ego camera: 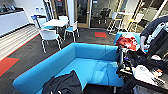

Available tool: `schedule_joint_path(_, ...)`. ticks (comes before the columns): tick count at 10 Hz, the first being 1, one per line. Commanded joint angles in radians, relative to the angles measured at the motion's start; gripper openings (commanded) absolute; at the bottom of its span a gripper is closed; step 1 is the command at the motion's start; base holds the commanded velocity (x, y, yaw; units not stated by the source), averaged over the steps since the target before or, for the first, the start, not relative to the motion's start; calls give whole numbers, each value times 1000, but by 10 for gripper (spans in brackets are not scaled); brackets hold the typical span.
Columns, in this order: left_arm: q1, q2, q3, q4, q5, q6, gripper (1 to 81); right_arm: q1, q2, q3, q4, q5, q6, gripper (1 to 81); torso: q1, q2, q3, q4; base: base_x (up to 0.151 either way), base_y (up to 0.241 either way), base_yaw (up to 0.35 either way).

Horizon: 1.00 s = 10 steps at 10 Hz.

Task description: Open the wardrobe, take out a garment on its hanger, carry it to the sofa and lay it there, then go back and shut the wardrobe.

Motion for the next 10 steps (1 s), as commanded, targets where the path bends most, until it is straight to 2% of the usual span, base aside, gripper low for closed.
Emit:
schedule_joint_path(1, 99, 60, -45, 317, -4, 32, 811, 20, 9, -31, 15, -62, 6, 811, 0, 0, 0, 0, 0, 0, 0)
schedule_joint_path(2, 150, 79, -45, 331, -3, 33, 811, 23, 9, -33, 17, -62, 5, 811, 0, 0, 0, 0, 0, 0, 0)
schedule_joint_path(3, 199, 106, -45, 331, 0, 36, 811, 24, 9, -33, 15, -64, 3, 811, 0, 0, 67, 0, 0, 0, 0)
schedule_joint_path(4, 228, 131, -50, 330, 9, 36, 811, 26, 11, -33, 15, -64, 3, 811, 0, 0, 104, 0, 0, 0, 0)
schedule_joint_path(6, 262, 166, -50, 330, 14, 36, 811, 27, 12, -33, 15, -64, 0, 811, 0, 0, 148, 0, 0, 0, 0)
schedule_joint_path(7, 270, 180, -50, 330, 15, 36, 811, 27, 11, -34, 15, -62, 0, 811, -1, -1, 81, 0, 0, 0, 0)
schedule_joint_path(8, 276, 191, -50, 330, 15, 36, 811, 32, 11, -34, 15, -64, 3, 811, -1, -2, 118, 0, 0, 0, 0)
schedule_joint_path(9, 281, 204, -51, 330, 15, 35, 811, 30, 12, -34, 15, -62, 0, 811, -2, -2, 142, 36, 0, 0, 0)
schedule_joint_path(10, 287, 213, -50, 330, 15, 35, 811, 30, 12, -33, 12, -62, -1, 811, -3, -3, 148, 98, 0, 0, 0)
